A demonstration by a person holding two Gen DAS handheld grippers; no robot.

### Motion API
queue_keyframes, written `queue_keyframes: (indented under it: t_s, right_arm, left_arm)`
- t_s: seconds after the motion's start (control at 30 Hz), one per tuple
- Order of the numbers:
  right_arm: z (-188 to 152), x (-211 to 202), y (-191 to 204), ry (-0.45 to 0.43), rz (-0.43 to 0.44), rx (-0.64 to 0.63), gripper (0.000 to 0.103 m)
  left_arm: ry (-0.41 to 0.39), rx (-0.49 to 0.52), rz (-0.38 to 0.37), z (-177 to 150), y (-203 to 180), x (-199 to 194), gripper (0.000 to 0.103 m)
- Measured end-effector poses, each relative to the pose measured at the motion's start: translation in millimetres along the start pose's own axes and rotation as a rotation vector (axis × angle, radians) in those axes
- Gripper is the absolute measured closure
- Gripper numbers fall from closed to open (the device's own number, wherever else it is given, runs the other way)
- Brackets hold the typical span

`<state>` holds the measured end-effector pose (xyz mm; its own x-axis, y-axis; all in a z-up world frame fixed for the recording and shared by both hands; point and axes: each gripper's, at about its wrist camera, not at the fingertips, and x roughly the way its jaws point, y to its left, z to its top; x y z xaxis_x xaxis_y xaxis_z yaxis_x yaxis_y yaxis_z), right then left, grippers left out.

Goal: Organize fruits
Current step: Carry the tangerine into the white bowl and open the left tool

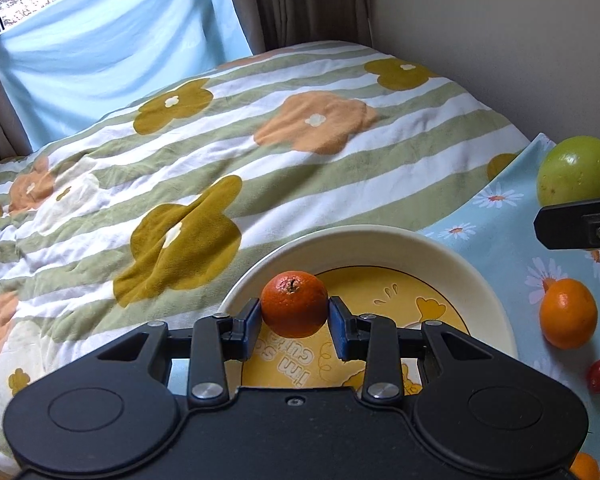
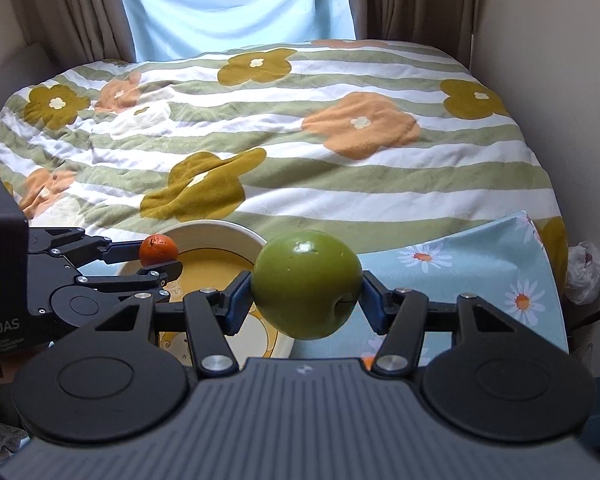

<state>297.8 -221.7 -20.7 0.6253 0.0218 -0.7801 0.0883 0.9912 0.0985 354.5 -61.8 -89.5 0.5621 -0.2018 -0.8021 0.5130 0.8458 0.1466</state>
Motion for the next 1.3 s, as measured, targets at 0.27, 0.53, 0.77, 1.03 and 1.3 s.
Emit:
queue_keyframes:
  t_s: [0.27, 0.53, 0.77, 1.03, 1.3]
  right_arm:
    - [-2.8, 13.2, -7.4, 0.03, -0.034, 0.043, 0.031]
    - [0.6, 13.4, -7.9, 0.024, -0.012, 0.029, 0.031]
    - [7.2, 17.8, 4.3, 0.031, 0.058, -0.033, 0.031]
    - [12.3, 39.7, 29.3, 0.047, 0.138, -0.119, 0.031]
    - [1.6, 75.4, 54.5, 0.058, 0.15, -0.286, 0.032]
  left_arm:
    - [0.032, 0.029, -0.015, 4.0, -6.3, 31.6, 0.063]
    - [-0.051, 0.058, 0.042, -2.7, -11.7, -0.7, 0.008]
    - [-0.056, -0.048, 0.103, -23.8, 0.6, -44.2, 0.008]
    - [-0.033, -0.178, 0.161, -50.4, 12.5, -79.7, 0.008]
    - [-0.016, -0.255, 0.191, -72.4, 18.0, -98.8, 0.008]
